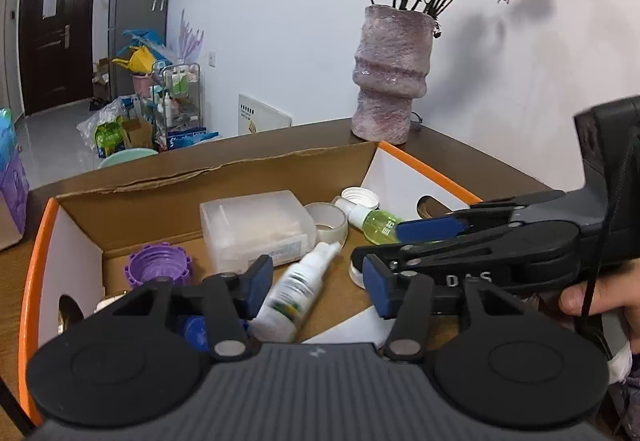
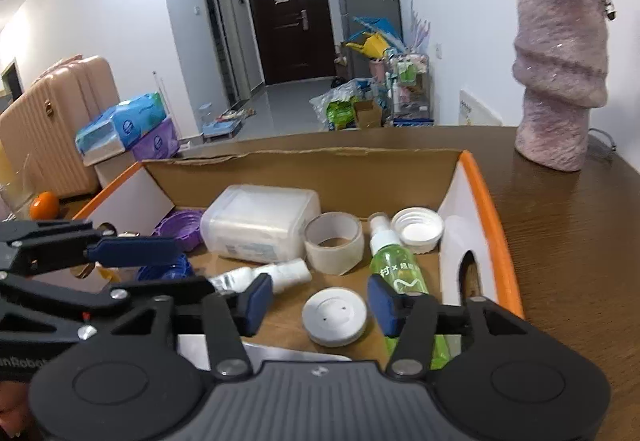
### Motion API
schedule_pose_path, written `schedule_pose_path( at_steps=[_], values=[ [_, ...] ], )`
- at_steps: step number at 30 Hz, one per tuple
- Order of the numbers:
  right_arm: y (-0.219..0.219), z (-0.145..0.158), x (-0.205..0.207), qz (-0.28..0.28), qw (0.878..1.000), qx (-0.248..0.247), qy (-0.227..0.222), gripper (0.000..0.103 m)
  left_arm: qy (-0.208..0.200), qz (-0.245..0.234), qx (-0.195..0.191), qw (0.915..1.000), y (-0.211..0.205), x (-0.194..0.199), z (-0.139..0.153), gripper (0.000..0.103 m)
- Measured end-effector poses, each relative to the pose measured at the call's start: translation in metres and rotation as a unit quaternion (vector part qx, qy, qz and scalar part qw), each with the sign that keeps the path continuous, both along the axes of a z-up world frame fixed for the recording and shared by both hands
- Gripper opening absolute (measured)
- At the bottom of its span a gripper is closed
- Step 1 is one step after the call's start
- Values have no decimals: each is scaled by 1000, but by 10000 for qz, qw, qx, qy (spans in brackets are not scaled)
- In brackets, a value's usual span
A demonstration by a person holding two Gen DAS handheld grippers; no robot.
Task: Organize rigid objects
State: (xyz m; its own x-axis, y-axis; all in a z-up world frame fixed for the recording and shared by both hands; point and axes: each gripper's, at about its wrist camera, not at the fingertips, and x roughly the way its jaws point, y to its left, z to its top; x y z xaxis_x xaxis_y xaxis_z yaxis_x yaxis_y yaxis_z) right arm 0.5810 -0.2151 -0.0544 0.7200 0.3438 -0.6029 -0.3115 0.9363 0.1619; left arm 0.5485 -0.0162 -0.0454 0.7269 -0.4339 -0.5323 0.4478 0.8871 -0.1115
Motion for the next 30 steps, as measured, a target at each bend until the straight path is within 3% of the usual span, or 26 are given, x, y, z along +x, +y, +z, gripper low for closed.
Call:
schedule_pose_path(
  at_steps=[6, 10, 12, 14, 17, 20, 22, 24, 30],
  values=[
    [-2, -1, -3, 28, 10000, -14, -31, 53, 117, 216, -168, 9996, 6, -3, 1, 52],
    [-9, -1, 0, 158, 9992, 350, -70, 53, 40, 874, -179, 9960, 24, -1, 2, 52],
    [-10, -1, 2, 238, 9987, 444, 3, 53, 370, 1100, -565, 9916, 40, 6, 0, 53],
    [-7, 0, 3, 215, 9994, 287, 37, 53, 585, 1228, -909, 9865, 53, 10, -1, 58],
    [1, 1, 4, 130, 9998, -69, 139, 54, 639, 1334, -817, 9856, 58, 6, 3, 63],
    [6, 8, -6, 71, 9992, -388, 101, 58, 447, 1242, -637, 9892, 56, -12, 19, 73],
    [0, 21, -18, 10, 9998, -195, 60, 74, 226, 1129, -528, 9919, 54, -30, 36, 78],
    [-5, 37, -30, -129, 9998, -151, -89, 82, 22, 1100, -424, 9930, 54, -47, 52, 87],
    [-17, 90, -83, -380, 9969, -293, -631, 91, -571, 1118, -206, 9919, 54, -105, 98, 103]
  ],
)
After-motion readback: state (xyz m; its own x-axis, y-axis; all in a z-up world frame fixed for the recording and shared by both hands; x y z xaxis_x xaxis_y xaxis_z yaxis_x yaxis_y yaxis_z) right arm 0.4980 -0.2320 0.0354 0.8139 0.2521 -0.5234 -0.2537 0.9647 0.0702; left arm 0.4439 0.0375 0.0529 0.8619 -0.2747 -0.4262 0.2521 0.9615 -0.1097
